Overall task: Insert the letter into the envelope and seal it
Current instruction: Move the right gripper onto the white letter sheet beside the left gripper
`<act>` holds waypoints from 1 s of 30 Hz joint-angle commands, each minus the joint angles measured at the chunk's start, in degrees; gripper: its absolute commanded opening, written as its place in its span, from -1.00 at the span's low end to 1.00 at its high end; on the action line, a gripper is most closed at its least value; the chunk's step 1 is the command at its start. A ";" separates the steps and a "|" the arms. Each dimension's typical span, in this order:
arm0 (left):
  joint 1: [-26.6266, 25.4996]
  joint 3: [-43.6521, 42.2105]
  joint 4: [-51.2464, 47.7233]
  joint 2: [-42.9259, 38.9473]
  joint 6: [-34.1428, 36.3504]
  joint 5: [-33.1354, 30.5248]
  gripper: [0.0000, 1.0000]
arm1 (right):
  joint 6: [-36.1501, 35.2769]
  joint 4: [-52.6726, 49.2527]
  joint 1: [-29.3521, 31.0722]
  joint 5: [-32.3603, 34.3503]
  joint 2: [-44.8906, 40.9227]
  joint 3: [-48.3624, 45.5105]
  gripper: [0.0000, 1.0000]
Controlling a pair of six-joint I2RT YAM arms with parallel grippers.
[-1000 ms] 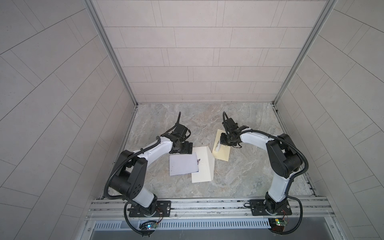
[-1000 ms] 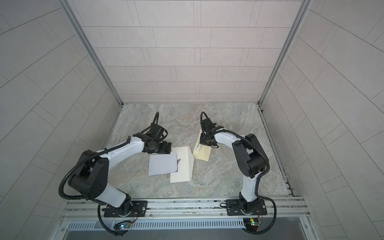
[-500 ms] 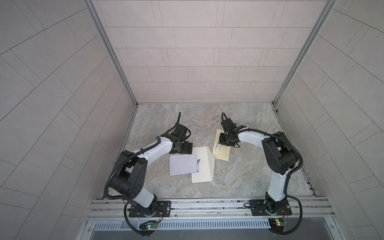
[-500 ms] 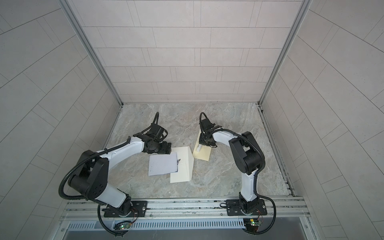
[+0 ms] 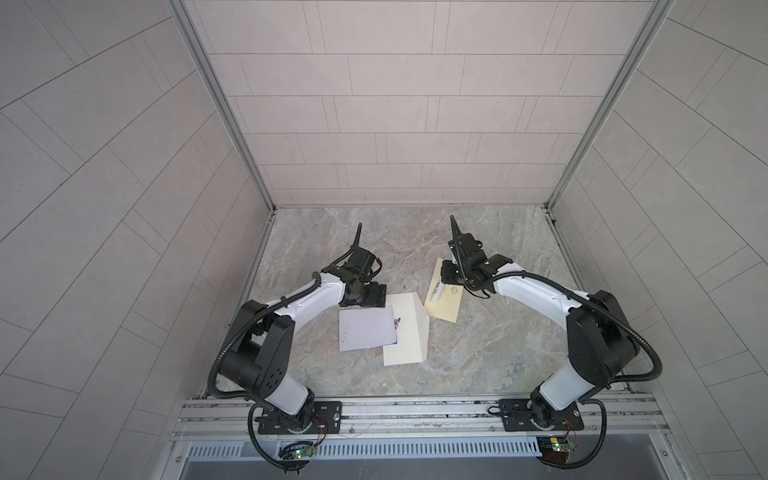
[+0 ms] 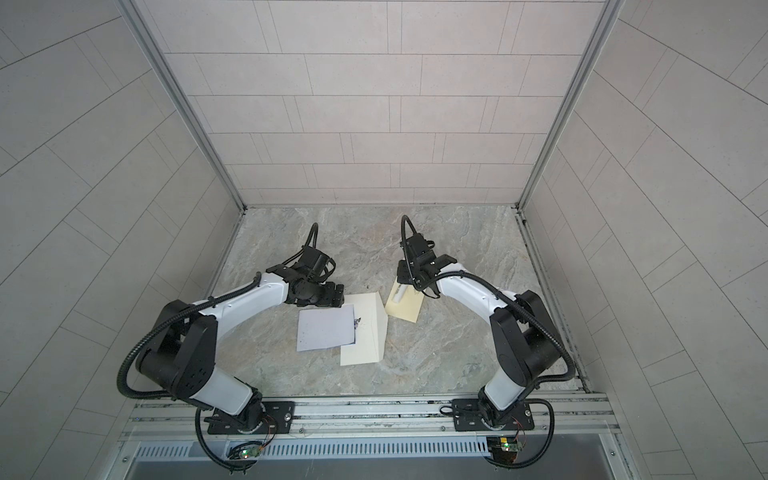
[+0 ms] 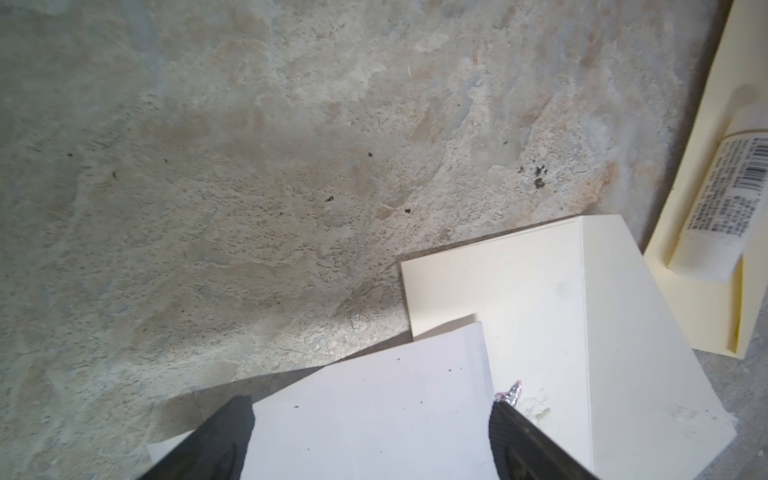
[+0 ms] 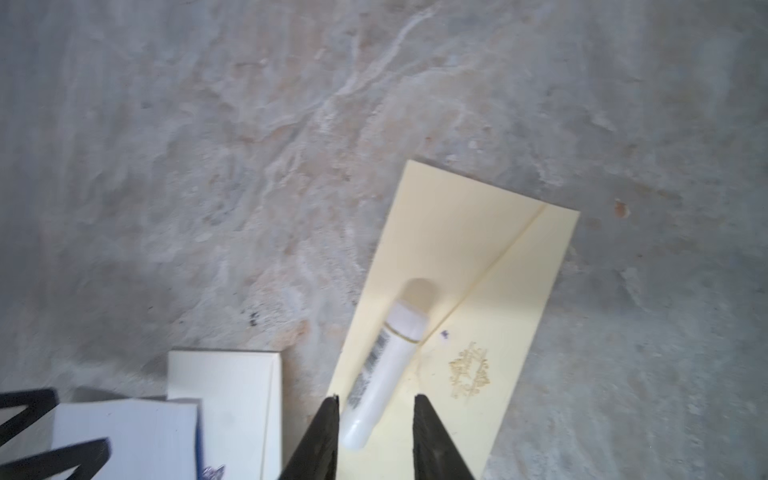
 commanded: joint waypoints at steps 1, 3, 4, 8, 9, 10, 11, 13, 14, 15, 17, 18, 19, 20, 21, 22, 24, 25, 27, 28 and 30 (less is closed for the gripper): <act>0.22 0.28 -0.49 0.00 1.23 1.23 0.90 | -7.51 -0.33 5.35 -11.34 2.70 1.33 -0.18; 0.30 0.09 -2.26 -0.43 0.78 -0.58 0.91 | -11.39 -3.35 8.33 -19.36 6.53 4.44 -0.13; 0.57 -0.31 -3.00 -0.94 0.20 -1.78 0.91 | -13.48 -5.65 9.69 -22.18 8.96 6.54 -0.12; 2.48 -1.67 -7.85 -2.83 -3.41 -8.31 0.91 | -18.46 -11.67 11.59 -32.06 17.01 12.61 -0.12; 3.27 -2.19 -9.31 -3.22 -4.37 -9.19 0.91 | -18.93 -12.94 11.60 -33.78 18.95 14.03 -0.12; 4.02 -2.75 -10.69 -3.57 -5.18 -9.75 0.91 | -19.19 -13.85 11.58 -34.79 20.52 15.19 -0.12; 4.71 -3.20 -11.81 -3.91 -5.75 -10.00 0.91 | -19.42 -14.60 11.59 -35.17 21.68 16.00 -0.12; 5.68 -4.87 -13.01 -4.75 -6.69 -9.84 0.91 | -19.62 -15.80 11.58 -34.61 23.39 17.09 -0.12; 5.84 -5.56 -13.18 -5.13 -6.95 -9.62 0.91 | -19.69 -16.21 11.58 -34.18 23.84 17.31 -0.12; 6.00 -6.24 -13.07 -5.54 -7.20 -9.01 0.91 | -19.58 -16.39 11.58 -33.64 24.09 17.38 -0.12; 6.63 -7.38 -12.80 -5.73 -7.96 -7.60 0.92 | -19.60 -16.35 11.60 -33.15 24.31 16.88 -0.12; 7.00 -7.75 -12.46 -5.62 -7.99 -6.30 0.92 | -19.41 -16.21 11.54 -32.99 24.39 16.56 -0.13; 7.20 -8.11 -12.02 -5.39 -7.77 -4.89 0.92 | -19.35 -16.11 11.61 -32.87 24.54 16.27 -0.12; 7.37 -8.24 -11.73 -4.88 -7.25 -3.56 0.92 | -19.33 -16.07 11.58 -32.92 24.79 16.09 -0.13; 7.49 -8.18 -11.51 -4.20 -6.36 -1.77 0.92 | -19.52 -15.98 11.60 -33.27 25.20 15.93 -0.14; 7.56 -8.14 -11.35 -3.38 -5.74 0.10 0.92 | -19.73 -15.91 11.59 -33.68 25.61 15.89 -0.15; 7.54 -8.33 -10.61 -2.10 -4.76 4.06 0.92 | -20.06 -15.95 11.58 -34.19 26.78 16.17 -0.19; 7.47 -8.41 -10.25 -1.56 -4.34 6.14 0.92 | -20.17 -16.05 11.58 -34.15 27.32 16.44 -0.19; 7.49 -8.29 -10.59 -0.55 -3.65 8.74 0.92 | -20.49 -16.38 11.59 -34.22 28.47 17.15 -0.22; 7.56 -8.33 -10.79 -0.44 -3.34 9.61 0.90 | -20.57 -16.41 11.60 -34.19 28.82 17.40 -0.23; 7.49 -8.16 -10.69 -1.38 -3.07 10.63 0.87 | -20.94 -16.36 11.50 -34.15 29.46 17.80 -0.24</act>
